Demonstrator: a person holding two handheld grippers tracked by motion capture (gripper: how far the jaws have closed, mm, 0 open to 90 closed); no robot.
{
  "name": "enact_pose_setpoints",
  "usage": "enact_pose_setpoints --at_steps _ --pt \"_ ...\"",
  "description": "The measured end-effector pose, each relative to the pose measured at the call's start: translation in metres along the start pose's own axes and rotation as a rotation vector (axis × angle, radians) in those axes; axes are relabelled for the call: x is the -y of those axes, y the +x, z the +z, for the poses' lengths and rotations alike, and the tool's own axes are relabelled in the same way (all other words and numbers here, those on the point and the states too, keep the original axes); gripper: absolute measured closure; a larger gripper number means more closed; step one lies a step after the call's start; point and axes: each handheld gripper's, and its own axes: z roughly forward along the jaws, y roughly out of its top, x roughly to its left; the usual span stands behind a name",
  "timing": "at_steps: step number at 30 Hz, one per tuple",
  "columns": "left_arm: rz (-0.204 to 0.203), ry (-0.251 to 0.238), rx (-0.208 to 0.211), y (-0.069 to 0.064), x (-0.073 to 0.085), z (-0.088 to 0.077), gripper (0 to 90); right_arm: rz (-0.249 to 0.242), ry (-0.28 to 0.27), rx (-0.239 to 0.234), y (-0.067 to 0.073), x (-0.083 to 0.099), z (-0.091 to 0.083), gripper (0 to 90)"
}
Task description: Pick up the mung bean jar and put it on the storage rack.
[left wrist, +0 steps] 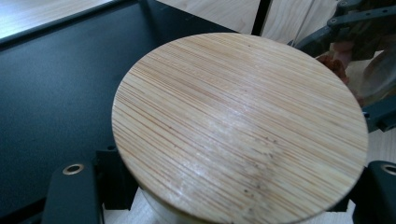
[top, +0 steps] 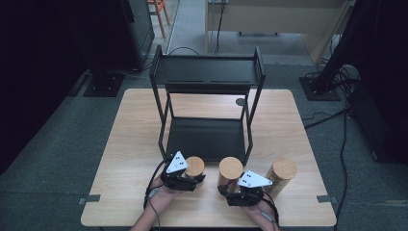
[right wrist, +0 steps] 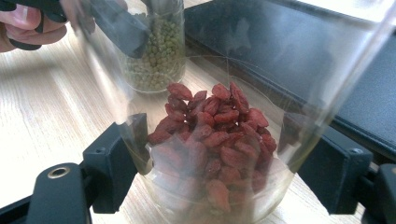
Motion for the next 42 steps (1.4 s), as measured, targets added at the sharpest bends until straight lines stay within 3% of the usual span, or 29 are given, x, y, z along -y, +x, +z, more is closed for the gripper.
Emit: enact_pose_setpoints --at_steps 14,20,33,42 --pt "-0.009 0.006 -0.008 0.008 -0.007 0.000 25.8 0.001 0.002 0.000 0.000 0.000 0.000 20.5" --pt "-0.023 -0.011 -0.024 0.013 -0.012 -0.002 25.8 0.002 0.003 0.000 0.000 0.000 0.000 20.5" --pt "-0.032 0.002 -0.069 0.025 -0.017 0.001 25.7 -0.001 0.005 0.000 0.000 0.000 0.000 20.5" --pt "-0.040 -0.005 -0.072 0.032 -0.021 0.001 25.8 -0.003 0.007 -0.001 0.001 0.000 0.000 20.5"
